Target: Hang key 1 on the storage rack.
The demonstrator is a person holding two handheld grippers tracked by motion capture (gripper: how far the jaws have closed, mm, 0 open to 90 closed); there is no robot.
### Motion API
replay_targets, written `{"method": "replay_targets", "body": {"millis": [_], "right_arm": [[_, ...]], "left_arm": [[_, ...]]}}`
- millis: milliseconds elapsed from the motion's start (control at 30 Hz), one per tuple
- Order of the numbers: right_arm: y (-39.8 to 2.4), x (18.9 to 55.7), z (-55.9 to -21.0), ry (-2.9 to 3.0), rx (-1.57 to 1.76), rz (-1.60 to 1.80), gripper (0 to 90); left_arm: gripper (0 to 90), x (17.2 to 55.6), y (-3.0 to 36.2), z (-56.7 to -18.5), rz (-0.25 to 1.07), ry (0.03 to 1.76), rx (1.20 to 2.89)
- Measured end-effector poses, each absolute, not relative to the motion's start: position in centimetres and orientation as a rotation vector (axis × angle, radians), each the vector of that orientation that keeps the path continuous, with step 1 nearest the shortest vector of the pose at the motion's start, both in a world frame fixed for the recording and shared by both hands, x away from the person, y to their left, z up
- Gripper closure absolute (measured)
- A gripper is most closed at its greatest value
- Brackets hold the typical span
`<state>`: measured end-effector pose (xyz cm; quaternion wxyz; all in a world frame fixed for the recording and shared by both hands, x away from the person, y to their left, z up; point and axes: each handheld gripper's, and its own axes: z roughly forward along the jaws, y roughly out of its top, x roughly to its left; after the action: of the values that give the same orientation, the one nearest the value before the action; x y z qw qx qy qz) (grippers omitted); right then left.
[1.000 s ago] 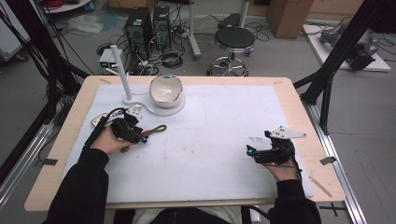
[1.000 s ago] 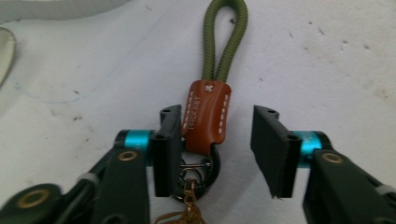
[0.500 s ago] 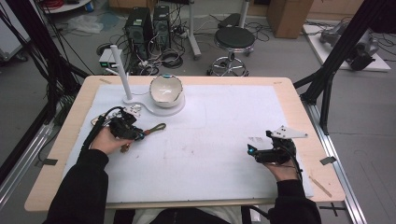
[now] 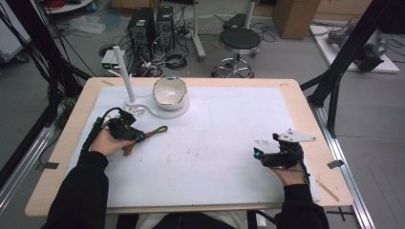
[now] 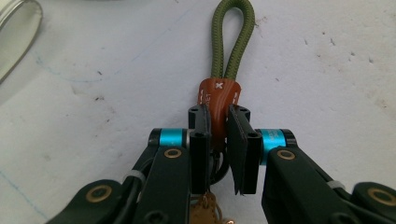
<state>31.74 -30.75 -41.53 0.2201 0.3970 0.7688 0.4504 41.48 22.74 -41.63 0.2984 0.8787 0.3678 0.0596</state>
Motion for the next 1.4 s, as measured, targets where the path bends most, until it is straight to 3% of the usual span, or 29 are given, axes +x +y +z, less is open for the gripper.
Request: {"method": "replay_targets", "body": {"millis": [633, 1400], "right_arm": [[-30.7, 31.8, -41.5, 2.126, 1.092, 1.241, 2.1], [-30.6, 31.6, -41.5, 2.129, 1.107, 1.238, 2.1]], "left_arm": [[79.0, 40.4, 26.8, -37.6, 0.251, 1.036, 2.198], [79.0, 42.2, 31.2, -32.9, 0.346, 1.145, 2.109]]}}
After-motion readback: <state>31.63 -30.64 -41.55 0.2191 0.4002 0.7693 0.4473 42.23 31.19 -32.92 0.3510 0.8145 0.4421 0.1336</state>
